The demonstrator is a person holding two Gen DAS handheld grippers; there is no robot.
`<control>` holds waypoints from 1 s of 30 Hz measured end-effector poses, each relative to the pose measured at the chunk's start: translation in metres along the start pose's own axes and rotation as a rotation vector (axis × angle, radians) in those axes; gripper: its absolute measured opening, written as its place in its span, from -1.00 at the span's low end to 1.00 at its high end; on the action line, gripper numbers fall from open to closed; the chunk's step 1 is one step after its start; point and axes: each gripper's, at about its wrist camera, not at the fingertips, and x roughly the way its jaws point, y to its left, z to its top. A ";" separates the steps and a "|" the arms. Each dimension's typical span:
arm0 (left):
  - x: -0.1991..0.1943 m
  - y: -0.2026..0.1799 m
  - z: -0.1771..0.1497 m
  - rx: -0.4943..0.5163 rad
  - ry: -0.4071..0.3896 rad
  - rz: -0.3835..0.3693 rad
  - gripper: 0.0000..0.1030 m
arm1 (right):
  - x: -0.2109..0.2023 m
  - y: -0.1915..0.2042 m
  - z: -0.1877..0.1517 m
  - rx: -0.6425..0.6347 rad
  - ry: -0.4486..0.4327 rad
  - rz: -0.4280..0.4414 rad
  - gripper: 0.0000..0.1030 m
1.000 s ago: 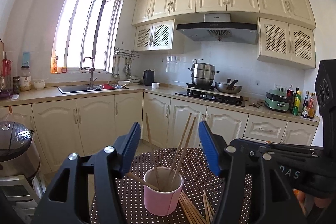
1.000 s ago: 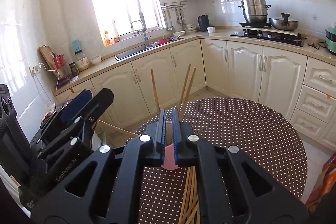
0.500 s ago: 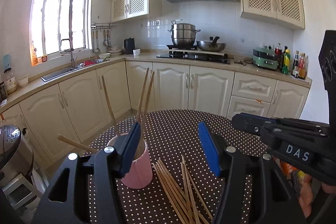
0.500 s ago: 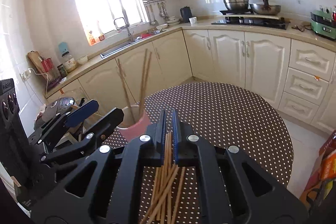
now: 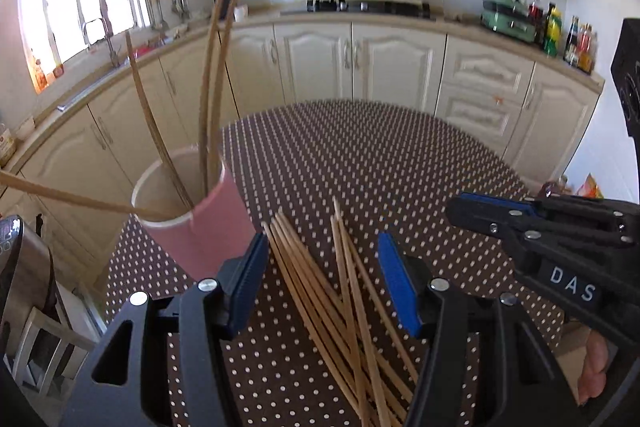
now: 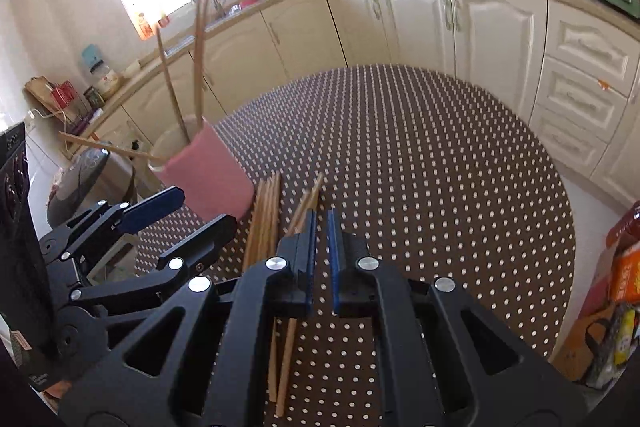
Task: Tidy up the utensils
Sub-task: 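Lower the right gripper to the pile and grasp another chopstick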
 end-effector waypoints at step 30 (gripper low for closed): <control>0.091 0.001 -0.021 -0.012 0.253 -0.069 -0.58 | 0.070 -0.003 -0.019 0.003 0.218 0.052 -0.87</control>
